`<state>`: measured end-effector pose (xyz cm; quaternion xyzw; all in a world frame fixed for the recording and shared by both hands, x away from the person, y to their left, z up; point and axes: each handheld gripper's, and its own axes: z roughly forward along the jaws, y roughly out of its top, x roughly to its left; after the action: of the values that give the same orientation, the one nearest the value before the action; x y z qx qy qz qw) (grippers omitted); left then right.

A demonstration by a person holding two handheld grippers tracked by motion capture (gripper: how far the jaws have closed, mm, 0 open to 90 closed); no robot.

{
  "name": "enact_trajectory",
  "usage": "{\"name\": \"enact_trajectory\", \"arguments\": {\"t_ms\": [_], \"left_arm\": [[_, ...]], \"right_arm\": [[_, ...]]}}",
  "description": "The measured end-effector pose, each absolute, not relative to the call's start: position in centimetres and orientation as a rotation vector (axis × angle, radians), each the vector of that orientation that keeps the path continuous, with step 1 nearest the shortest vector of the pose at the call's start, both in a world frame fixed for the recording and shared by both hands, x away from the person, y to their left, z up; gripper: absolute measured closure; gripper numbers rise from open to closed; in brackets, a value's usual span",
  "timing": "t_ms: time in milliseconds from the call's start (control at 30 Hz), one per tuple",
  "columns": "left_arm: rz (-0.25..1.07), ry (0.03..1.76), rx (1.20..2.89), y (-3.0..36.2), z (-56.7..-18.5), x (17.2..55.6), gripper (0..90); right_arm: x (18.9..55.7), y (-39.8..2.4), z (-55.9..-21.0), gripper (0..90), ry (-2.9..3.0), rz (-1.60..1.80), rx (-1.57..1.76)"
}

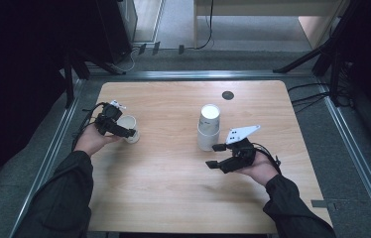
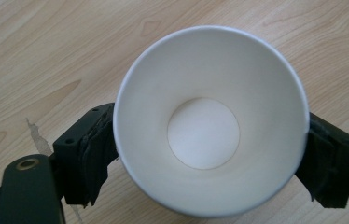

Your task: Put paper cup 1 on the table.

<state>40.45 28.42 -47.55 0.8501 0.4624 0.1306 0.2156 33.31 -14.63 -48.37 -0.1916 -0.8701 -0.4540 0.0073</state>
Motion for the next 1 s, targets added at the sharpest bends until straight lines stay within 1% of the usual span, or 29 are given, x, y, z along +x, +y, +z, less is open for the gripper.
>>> {"name": "enact_trajectory", "arguments": {"t_ms": [67,433,500,767,1000], "left_arm": [[0.353,1.289,2.357,28.4,-47.6,40.5,13.2],[0.315,1.290,2.350,28.4,-47.5,40.5,10.4],[0.300,1.300,2.340,28.5,-47.5,40.5,8.0],[0.272,1.283,2.319,28.6,-47.2,40.4,4.6],[0.253,1.275,2.279,29.0,-46.5,40.0,3.4]], "right_arm": [[33.3,-14.6,-48.4,31.5,-2.722,-1.417,-0.598],[33.3,-14.7,-48.3,31.6,-2.725,-1.419,-0.595],[33.3,-14.7,-48.3,31.6,-2.726,-1.419,-0.596],[33.4,-14.7,-48.4,31.6,-2.726,-1.413,-0.594],[33.5,-14.7,-48.4,31.6,-2.724,-1.415,-0.596]]}}
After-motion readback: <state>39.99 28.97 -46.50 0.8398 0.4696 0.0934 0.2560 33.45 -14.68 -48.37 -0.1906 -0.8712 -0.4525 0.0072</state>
